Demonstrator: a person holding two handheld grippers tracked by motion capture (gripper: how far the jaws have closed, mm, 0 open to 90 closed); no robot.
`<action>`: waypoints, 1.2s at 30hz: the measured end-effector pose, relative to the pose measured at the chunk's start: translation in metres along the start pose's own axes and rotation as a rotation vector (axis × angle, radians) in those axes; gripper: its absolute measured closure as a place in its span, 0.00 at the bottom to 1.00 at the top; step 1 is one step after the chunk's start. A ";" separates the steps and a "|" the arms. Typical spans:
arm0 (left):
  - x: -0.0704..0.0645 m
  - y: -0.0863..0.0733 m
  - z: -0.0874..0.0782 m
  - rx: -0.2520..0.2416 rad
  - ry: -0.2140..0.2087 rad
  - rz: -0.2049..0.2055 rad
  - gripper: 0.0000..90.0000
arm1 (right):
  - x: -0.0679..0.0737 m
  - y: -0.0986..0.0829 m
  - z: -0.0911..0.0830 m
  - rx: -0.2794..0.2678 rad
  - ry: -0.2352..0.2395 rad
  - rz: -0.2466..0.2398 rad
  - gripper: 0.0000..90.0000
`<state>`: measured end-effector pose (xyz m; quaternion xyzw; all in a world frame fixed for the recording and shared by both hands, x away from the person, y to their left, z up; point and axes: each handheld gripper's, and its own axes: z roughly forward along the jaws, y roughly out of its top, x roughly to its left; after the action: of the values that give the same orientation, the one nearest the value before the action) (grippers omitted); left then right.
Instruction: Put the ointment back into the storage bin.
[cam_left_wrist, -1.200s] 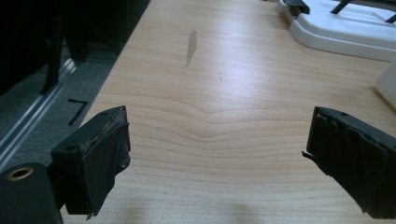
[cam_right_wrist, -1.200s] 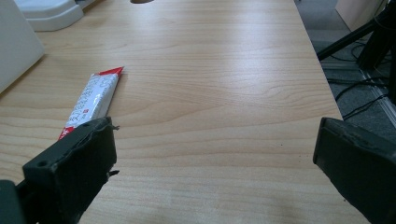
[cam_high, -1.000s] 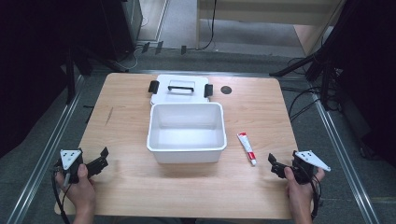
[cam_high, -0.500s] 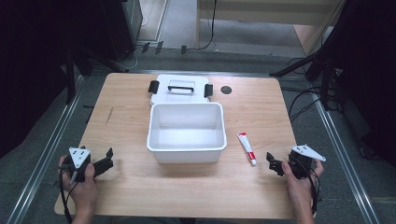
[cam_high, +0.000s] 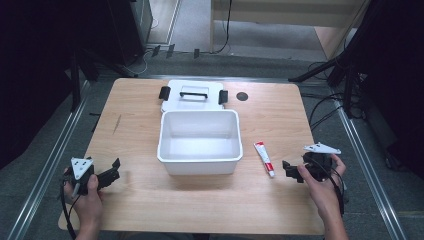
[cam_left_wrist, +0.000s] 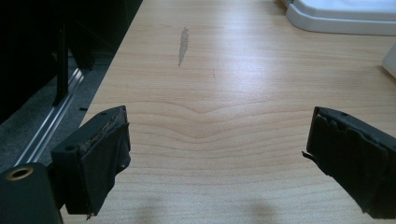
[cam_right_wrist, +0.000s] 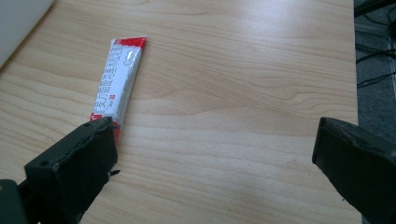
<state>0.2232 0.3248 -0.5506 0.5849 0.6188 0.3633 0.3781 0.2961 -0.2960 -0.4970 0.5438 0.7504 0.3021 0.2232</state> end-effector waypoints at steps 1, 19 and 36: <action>0.000 0.000 0.000 0.000 0.000 0.000 0.07 | 0.000 0.000 0.000 0.000 0.000 0.000 0.00; 0.002 0.000 0.001 0.015 -0.021 -0.012 0.07 | 0.026 0.042 0.020 0.317 0.024 -0.148 0.07; 0.002 0.001 0.002 0.019 -0.022 -0.025 0.07 | 0.047 0.068 0.043 0.545 0.055 -0.217 0.14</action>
<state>0.2248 0.3271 -0.5508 0.5846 0.6253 0.3462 0.3839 0.3565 -0.2265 -0.4813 0.4918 0.8635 0.0783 0.0797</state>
